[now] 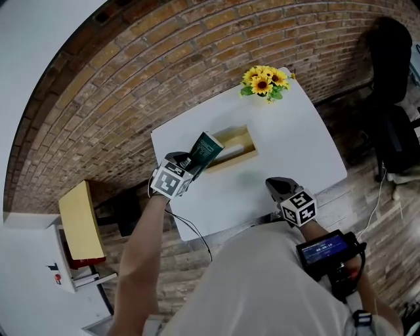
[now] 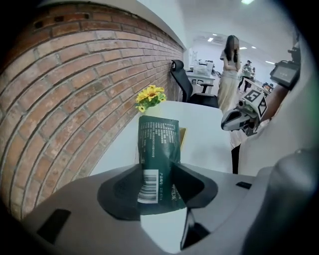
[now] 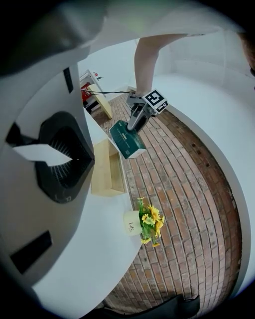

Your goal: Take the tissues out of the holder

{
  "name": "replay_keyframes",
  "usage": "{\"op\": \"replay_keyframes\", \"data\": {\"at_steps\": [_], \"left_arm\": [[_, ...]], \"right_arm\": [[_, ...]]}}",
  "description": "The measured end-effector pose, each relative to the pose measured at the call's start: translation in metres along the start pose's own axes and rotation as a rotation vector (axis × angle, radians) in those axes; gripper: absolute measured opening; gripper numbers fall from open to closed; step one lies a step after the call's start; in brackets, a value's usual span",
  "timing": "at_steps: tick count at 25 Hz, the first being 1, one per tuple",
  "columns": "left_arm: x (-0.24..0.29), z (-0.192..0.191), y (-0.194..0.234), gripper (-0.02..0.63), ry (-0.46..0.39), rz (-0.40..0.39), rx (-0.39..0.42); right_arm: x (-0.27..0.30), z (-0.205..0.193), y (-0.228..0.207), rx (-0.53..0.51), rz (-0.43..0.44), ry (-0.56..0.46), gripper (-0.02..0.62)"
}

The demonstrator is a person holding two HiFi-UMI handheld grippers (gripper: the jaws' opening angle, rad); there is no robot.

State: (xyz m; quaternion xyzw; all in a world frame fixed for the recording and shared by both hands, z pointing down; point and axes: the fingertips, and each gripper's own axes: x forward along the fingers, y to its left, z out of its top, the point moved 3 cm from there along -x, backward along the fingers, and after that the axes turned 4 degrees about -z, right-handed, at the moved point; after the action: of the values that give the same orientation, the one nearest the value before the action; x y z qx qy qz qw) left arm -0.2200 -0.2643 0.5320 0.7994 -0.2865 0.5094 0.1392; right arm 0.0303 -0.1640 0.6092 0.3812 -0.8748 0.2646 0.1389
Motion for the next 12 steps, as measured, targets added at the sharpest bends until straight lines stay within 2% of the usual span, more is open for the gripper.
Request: {"op": "replay_keyframes", "data": {"at_steps": [5, 12], "left_arm": [[-0.017, -0.033, 0.0, 0.209, -0.011, 0.016, -0.148], [-0.028, -0.083, -0.011, 0.209, 0.027, 0.04, -0.285]], "right_arm": [[0.008, -0.002, 0.015, -0.023, 0.04, 0.014, 0.005], [0.019, -0.003, 0.034, -0.054, 0.103, 0.039, 0.005]]}}
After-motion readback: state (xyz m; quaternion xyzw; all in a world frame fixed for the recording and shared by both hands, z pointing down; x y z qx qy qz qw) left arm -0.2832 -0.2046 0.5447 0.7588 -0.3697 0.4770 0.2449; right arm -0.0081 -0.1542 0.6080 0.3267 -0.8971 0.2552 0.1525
